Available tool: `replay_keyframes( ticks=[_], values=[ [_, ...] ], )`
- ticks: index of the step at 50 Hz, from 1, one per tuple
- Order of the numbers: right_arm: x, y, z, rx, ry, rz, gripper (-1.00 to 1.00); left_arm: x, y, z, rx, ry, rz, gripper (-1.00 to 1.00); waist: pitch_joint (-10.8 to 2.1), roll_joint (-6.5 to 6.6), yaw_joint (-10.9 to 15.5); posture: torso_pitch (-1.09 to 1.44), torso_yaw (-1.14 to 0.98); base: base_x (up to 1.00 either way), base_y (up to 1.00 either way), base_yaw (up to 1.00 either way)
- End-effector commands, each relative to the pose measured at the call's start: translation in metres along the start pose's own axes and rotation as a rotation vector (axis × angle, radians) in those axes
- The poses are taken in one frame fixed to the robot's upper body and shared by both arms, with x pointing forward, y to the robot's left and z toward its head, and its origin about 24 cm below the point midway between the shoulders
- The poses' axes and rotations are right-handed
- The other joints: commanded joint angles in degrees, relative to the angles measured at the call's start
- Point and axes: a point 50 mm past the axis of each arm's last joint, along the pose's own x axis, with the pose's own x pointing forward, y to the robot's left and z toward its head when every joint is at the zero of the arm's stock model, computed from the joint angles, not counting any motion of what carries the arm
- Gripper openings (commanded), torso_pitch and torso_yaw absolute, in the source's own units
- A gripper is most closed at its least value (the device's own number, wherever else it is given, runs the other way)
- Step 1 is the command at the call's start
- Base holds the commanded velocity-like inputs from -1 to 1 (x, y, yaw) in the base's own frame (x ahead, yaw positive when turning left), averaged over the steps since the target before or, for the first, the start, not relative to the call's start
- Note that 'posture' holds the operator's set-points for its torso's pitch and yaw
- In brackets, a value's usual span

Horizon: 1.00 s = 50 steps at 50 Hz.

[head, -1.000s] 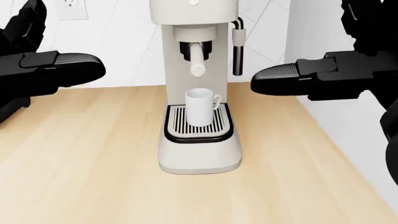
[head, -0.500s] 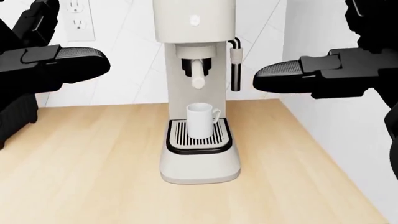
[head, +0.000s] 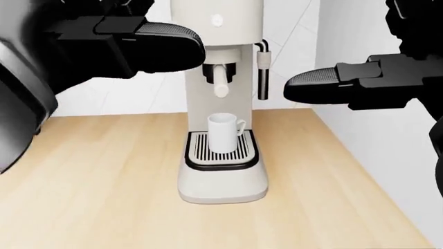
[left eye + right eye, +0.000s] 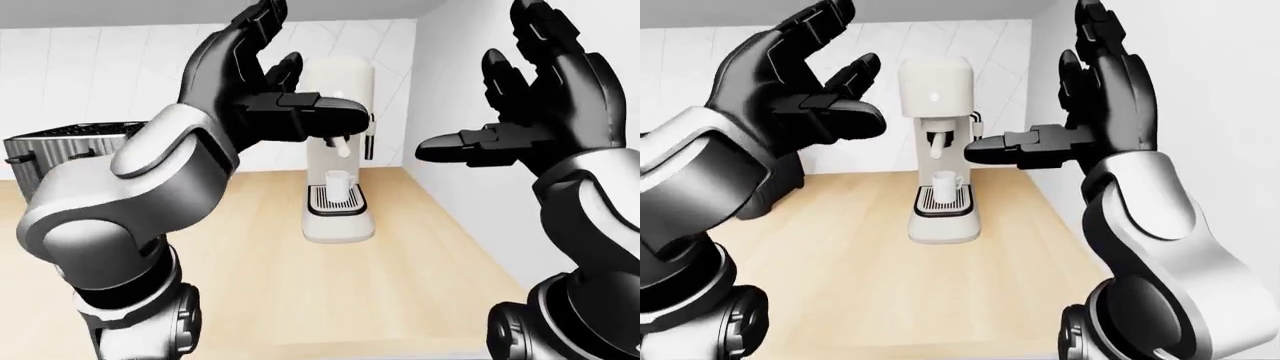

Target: Press the button on the coffee machine to serve coffee.

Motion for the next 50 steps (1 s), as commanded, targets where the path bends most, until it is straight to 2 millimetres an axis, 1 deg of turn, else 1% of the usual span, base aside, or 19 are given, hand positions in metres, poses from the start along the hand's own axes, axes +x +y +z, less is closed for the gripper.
replay_keyframes(
  ticks=[1,8,20,26,29,44,50],
  values=[
    [0.001,-0.001,0.008,0.005,-0.049,-0.007,1.00,-0.005,-0.006,0.010,-0.008,-0.050,-0.036,1.00,0.18,-0.21,0.04,-0.72,0.00,0.00,0.00,0.00],
    [0.001,-0.001,0.009,0.006,-0.048,-0.007,1.00,-0.006,-0.017,0.004,-0.009,-0.017,-0.100,1.00,0.18,-0.32,0.02,-0.72,0.00,0.00,0.00,0.00],
    [0.000,-0.001,0.010,0.008,-0.050,-0.012,1.00,-0.006,-0.026,-0.002,-0.022,-0.003,-0.132,1.00,0.17,-0.50,0.11,-0.72,0.00,0.00,0.00,0.00],
    [0.001,-0.002,0.009,0.006,-0.051,-0.012,1.00,-0.003,-0.030,-0.006,-0.021,0.015,-0.150,1.00,0.15,-0.60,0.14,-0.72,0.00,0.00,0.00,0.00],
    [0.001,-0.002,0.010,0.006,-0.052,-0.013,1.00,0.001,-0.028,-0.010,-0.017,0.030,-0.152,1.00,0.09,-0.63,0.19,-0.72,0.00,0.00,0.00,0.00],
    [0.001,-0.002,0.010,0.005,-0.052,-0.014,1.00,0.016,-0.026,-0.011,0.010,0.090,-0.137,1.00,0.00,-0.80,0.22,-0.72,0.00,0.00,0.00,0.00],
    [0.001,-0.002,0.011,0.005,-0.052,-0.013,1.00,0.023,-0.021,-0.019,0.032,0.115,-0.134,1.00,-0.06,-0.78,0.19,-0.72,0.00,0.00,0.00,0.00]
  ],
)
